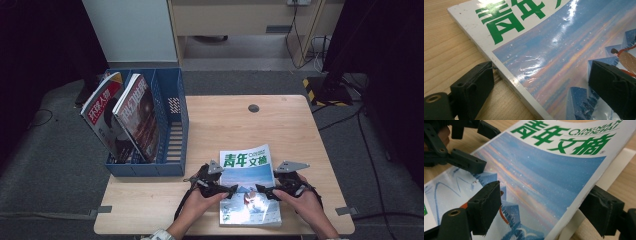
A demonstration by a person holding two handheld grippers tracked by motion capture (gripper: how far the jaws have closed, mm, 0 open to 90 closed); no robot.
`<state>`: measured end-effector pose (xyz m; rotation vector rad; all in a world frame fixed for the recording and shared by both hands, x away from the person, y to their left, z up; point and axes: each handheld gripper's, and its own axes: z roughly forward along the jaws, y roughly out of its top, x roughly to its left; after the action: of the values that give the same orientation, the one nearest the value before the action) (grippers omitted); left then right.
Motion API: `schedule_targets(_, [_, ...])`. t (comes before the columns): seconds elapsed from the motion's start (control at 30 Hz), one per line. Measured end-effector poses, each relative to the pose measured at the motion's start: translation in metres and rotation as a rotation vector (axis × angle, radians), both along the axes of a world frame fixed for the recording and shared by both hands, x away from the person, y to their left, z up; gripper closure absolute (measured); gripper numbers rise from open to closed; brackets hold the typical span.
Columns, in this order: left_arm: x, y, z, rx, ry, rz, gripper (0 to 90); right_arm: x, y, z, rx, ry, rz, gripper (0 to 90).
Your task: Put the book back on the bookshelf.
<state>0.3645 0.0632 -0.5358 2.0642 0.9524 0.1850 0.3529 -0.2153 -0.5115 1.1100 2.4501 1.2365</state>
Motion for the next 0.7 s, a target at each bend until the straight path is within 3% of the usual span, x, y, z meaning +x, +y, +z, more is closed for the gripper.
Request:
schedule_targets(0.23, [0.000, 0.000, 0.000, 0.001, 0.000, -0.001, 5.4, 0.004, -0.001, 0.010, 0.050, -0.031, 0.010, 19.5])
schedule_targets(0.33, [0.000, 0.000, 0.000, 0.001, 0.000, -0.001, 5.4, 0.008, 0.003, 0.011, 0.043, -0.034, 0.024, 19.9])
schedule_targets(0.5, [0.000, 0.000, 0.000, 0.000, 0.000, 0.000, 5.4, 0.023, 0.007, 0.006, 0.019, 0.008, 0.006, 22.4])
schedule_targets(0.7, [0.000, 0.000, 0.000, -0.001, 0.000, 0.000, 5.4, 0.041, 0.002, 0.002, 0.047, 0.028, -0.014, 33.8])
